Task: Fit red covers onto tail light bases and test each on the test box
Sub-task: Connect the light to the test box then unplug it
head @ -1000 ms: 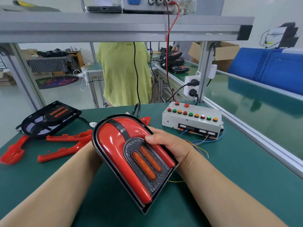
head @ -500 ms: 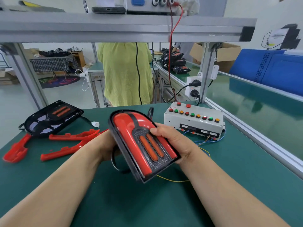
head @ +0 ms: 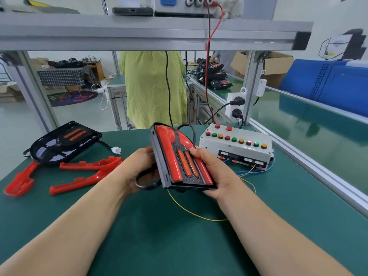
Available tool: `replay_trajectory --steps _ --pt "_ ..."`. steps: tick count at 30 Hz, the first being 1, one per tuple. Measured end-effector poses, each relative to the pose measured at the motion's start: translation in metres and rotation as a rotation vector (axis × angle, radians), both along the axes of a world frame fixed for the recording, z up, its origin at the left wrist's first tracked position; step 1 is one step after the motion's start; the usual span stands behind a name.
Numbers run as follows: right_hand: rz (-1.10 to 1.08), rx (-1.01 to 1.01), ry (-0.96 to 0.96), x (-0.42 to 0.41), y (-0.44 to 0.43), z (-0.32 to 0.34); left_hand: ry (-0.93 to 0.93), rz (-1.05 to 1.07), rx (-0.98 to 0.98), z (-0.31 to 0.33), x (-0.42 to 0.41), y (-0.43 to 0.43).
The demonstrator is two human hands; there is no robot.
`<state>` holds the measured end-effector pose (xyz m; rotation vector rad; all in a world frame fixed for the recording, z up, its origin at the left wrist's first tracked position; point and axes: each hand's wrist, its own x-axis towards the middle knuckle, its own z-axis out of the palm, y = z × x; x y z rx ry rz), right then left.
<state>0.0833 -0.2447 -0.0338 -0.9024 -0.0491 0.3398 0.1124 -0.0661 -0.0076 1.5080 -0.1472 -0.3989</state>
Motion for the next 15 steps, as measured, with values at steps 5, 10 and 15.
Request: replay_trajectory --steps 5,10,15 --pt "-0.013 0.046 0.041 -0.001 0.004 0.001 0.009 0.09 -0.028 -0.004 -0.001 -0.01" --pt "-0.103 0.022 0.03 0.003 0.002 0.001 0.237 0.042 -0.364 -0.009 -0.001 -0.02" --pt "-0.178 0.062 0.043 0.005 0.0 0.004 0.186 0.061 -0.049 -0.006 0.002 -0.017"
